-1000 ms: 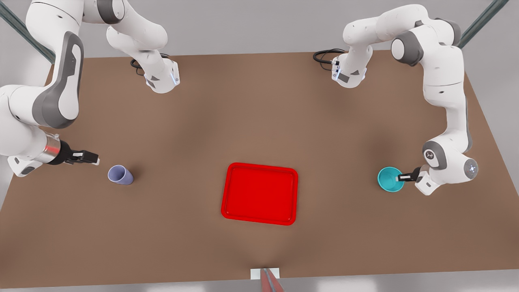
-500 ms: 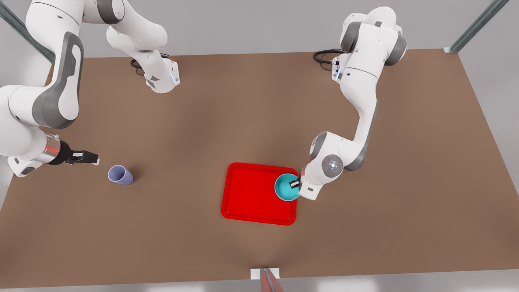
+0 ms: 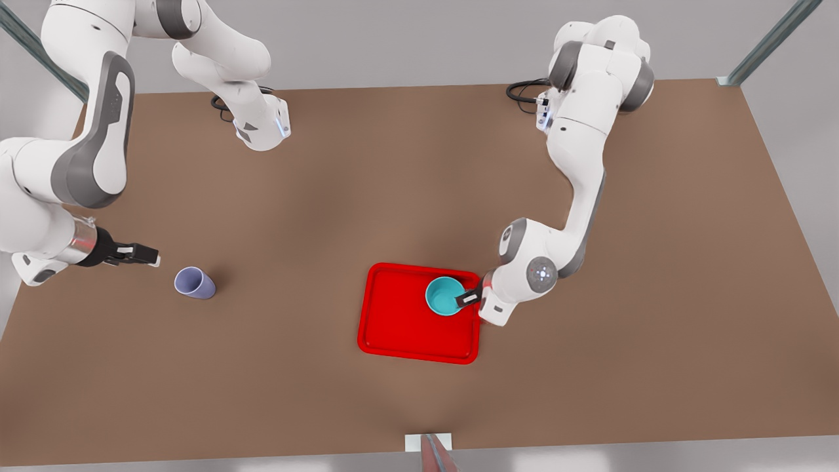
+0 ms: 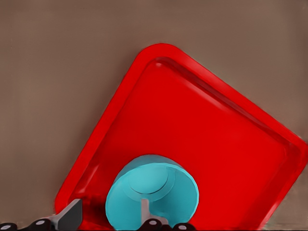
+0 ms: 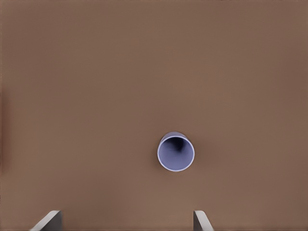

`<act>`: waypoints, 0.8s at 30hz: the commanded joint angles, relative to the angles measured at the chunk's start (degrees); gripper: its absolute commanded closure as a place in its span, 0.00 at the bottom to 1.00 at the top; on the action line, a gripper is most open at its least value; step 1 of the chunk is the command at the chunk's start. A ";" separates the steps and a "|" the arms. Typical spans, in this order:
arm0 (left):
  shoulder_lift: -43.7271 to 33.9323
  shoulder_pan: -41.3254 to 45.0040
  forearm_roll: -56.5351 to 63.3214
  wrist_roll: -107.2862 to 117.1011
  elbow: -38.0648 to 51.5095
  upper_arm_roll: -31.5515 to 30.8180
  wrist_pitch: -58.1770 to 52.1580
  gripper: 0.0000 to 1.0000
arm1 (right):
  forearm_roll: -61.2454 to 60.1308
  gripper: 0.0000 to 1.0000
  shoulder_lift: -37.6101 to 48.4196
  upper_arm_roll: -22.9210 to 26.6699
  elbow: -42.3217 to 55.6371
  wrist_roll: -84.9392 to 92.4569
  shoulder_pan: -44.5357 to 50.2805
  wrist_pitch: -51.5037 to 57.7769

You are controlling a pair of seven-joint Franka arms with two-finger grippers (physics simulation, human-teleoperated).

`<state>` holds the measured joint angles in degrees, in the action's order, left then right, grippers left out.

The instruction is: Place the bowl on the tray with the left arm and the cup on the tray with the right arm

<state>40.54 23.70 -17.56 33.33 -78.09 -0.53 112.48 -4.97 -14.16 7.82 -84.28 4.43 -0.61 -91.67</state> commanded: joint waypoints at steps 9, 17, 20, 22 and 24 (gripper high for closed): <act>-28.32 -17.90 23.71 -36.23 -0.39 -1.14 -36.55 0.00 | 0.05 0.00 -0.17 0.00 -0.18 0.05 -0.10 -0.09; -28.06 -17.99 23.27 -36.49 -1.19 -0.70 -35.31 0.00 | 0.23 0.00 -0.96 0.62 -17.22 -0.74 -0.62 -15.20; -28.32 -17.99 23.27 -36.49 -1.19 -0.70 -35.93 0.00 | 0.31 0.00 -3.16 0.88 -20.74 -1.09 -3.61 -19.24; -28.24 -17.99 23.36 -36.58 -1.19 -0.70 -36.19 0.00 | 0.05 0.00 -5.27 0.88 -21.01 -1.09 -5.19 -21.88; -27.89 -17.99 23.36 -36.49 -1.72 -0.52 -36.37 0.00 | 0.05 0.00 -6.15 0.88 -20.84 -1.00 -5.37 -22.41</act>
<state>12.74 5.62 5.68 -3.16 -79.80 -1.20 75.86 -4.86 -20.67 8.70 -105.12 3.42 -6.00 -114.31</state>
